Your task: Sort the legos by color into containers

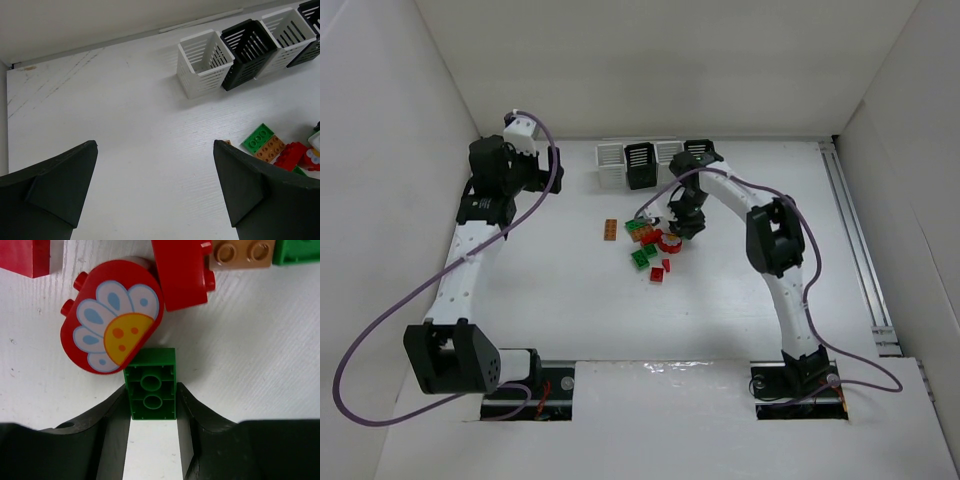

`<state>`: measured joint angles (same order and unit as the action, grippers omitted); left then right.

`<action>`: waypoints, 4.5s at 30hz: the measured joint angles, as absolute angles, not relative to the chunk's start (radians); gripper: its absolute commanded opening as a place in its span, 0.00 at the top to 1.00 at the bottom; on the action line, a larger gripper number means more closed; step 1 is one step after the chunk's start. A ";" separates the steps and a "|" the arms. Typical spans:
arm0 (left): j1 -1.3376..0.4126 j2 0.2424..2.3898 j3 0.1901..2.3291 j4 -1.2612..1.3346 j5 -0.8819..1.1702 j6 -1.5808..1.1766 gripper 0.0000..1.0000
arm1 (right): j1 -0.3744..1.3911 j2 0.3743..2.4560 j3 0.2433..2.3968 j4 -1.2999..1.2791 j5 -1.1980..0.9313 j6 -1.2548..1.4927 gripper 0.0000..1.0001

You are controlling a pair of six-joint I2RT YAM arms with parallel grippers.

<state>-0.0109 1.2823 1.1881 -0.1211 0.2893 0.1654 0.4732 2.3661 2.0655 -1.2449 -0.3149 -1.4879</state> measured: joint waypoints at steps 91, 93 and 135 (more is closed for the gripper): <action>-0.406 1.986 1.468 -0.184 0.474 0.363 0.43 | 0.045 1.736 1.762 -0.284 -0.538 -0.123 0.22; -0.422 1.994 1.476 -0.177 0.451 0.356 0.43 | 0.043 1.736 1.762 -0.284 -0.543 -0.124 0.22; -0.434 2.078 1.465 -0.143 0.160 0.183 0.47 | 0.032 1.747 1.762 -0.284 -0.585 -0.127 0.21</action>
<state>-0.4335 2.0781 1.4651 -0.1429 0.1596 0.1825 0.0319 1.7470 1.7622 -0.2840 -0.5850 -0.1272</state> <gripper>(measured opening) 0.537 0.788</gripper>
